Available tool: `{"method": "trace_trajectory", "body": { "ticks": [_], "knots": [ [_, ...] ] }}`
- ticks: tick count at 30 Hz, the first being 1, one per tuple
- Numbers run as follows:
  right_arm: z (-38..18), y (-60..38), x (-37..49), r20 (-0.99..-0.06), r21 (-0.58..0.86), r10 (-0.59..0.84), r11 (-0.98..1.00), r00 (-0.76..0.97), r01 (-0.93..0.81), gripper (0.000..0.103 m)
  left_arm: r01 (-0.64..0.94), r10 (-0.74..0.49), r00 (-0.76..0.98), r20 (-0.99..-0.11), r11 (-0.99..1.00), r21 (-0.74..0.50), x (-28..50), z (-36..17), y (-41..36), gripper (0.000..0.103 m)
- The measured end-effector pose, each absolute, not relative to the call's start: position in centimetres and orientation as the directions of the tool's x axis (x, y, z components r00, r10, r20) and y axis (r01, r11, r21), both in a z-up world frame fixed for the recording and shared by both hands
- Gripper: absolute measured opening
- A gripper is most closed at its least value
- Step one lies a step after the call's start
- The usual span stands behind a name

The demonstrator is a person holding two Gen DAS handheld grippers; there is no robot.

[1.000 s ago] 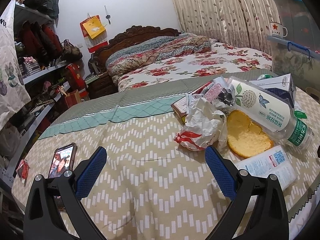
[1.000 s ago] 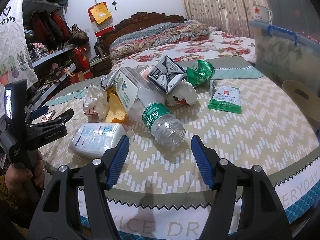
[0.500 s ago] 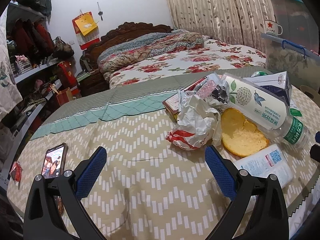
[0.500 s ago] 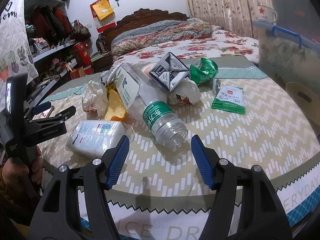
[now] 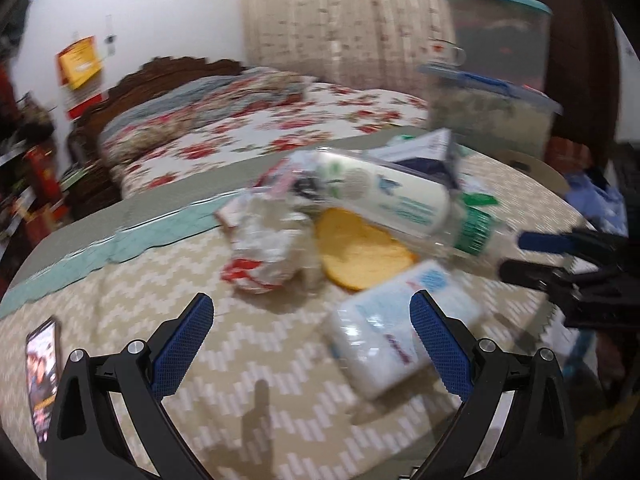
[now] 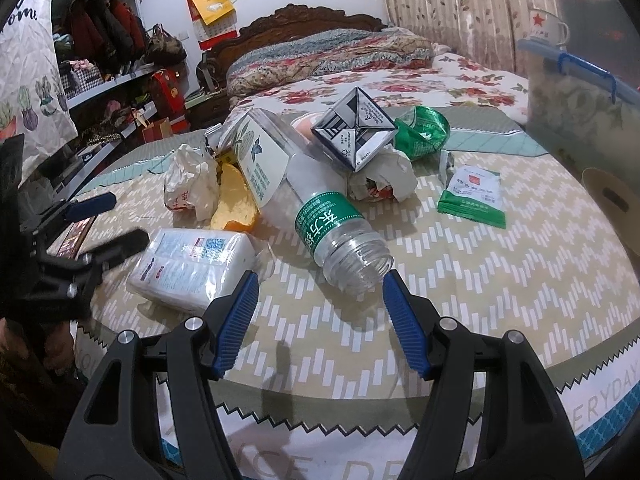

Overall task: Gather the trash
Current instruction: 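Grasp the clear water bottle with the right tool while the left tool grasps the white tissue pack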

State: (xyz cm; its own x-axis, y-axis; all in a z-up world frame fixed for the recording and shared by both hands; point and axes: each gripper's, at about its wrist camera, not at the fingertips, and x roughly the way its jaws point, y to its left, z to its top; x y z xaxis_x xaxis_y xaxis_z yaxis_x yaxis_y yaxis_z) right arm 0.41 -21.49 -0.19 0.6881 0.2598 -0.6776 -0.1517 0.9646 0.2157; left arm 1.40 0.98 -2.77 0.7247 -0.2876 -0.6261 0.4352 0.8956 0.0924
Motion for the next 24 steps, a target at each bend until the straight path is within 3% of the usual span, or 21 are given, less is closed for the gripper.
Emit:
{"method": "trace_trajectory", "body": {
  "ticks": [5, 10, 21, 22, 23, 24],
  "knots": [
    [0.0, -22.1, 1.1, -0.67, 0.225, 0.258, 0.964, 0.696, -0.14, 0.076, 0.551, -0.38, 0.644, -0.664, 0.832, 0.059, 1.7, -3.3, -1.2, 0.094],
    [-0.2, -22.0, 3.0, -0.688, 0.206, 0.287, 0.958, 0.667, -0.2, 0.084, 0.619, -0.386, 0.592, -0.708, 0.78, 0.092, 2.3, -4.7, -3.7, 0.094],
    [-1.3, -19.4, 8.7, -0.747, 0.127, 0.342, 0.915, 0.57, -0.384, 0.084, 0.724, -0.428, 0.472, -0.771, 0.687, 0.062, 2.3, -6.3, -5.5, 0.094],
    [-1.4, -19.2, 9.2, -0.749, 0.127, 0.348, 0.91, 0.564, -0.394, 0.082, 0.727, -0.422, 0.472, -0.774, 0.683, 0.072, 2.3, -6.5, -5.7, 0.089],
    [-1.5, -19.1, 9.4, -0.754, 0.132, 0.354, 0.907, 0.553, -0.4, 0.068, 0.736, -0.42, 0.464, -0.78, 0.673, 0.075, 2.2, -6.7, -6.0, 0.081],
    [-1.7, -18.9, 9.6, -0.764, 0.139, 0.357, 0.904, 0.537, -0.404, 0.056, 0.744, -0.431, 0.447, -0.784, 0.665, 0.059, 2.1, -6.8, -6.1, 0.064]
  ]
}}
